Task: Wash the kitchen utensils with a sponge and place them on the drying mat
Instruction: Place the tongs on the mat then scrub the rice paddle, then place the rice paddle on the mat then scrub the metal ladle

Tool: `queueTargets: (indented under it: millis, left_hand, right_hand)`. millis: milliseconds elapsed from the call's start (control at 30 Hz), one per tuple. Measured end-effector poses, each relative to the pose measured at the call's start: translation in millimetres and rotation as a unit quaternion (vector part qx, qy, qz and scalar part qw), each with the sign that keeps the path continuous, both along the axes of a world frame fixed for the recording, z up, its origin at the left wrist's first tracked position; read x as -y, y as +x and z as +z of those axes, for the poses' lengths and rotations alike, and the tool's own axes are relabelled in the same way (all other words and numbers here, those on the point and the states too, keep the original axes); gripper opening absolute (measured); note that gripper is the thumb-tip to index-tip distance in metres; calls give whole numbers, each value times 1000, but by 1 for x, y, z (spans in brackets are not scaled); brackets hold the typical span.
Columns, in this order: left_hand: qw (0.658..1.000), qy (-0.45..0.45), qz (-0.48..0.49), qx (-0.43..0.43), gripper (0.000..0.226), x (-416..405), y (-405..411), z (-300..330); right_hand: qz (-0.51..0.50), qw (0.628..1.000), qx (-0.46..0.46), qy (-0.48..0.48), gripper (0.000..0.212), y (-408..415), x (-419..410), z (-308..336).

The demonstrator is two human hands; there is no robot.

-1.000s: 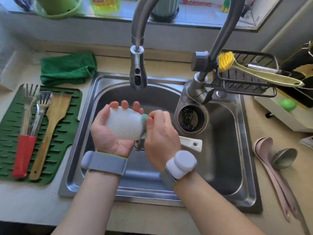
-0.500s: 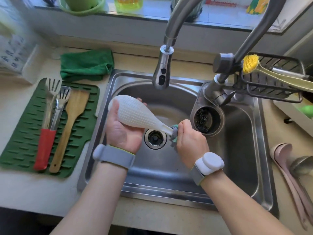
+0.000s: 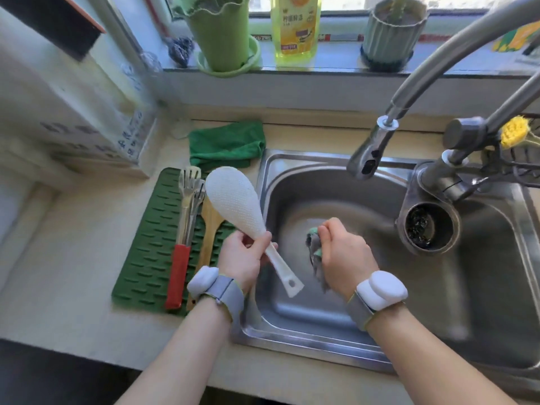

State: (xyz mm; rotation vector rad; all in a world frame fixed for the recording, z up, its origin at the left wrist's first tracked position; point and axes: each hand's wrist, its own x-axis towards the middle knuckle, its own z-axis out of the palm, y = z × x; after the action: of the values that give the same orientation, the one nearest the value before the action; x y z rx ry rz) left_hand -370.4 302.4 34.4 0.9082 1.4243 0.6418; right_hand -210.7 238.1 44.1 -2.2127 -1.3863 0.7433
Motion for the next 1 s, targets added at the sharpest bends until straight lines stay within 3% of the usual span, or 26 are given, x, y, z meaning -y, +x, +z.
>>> queueTargets:
  millis: [100, 267, 600, 800, 1000]
  left_hand:
    - [966, 91, -96, -223, 12, -23, -47, -4]
    - [926, 124, -151, -324, 20, -51, -86, -15]
    - [866, 166, -242, -404, 54, -60, -88, -29]
    - [809, 201, -291, -470, 34, -59, -91, -27]
    - [811, 222, -305, -447, 26, -51, -85, -25]
  right_hand:
    - [9, 999, -19, 25, 23, -37, -18, 3]
    - [0, 997, -59, 43, 22, -82, -42, -3]
    - [-38, 994, -99, 5, 22, -97, -35, -25]
    - [-60, 992, -109, 0, 24, -94, -24, -27]
    - [-74, 990, -119, 10, 21, -83, -16, -26]
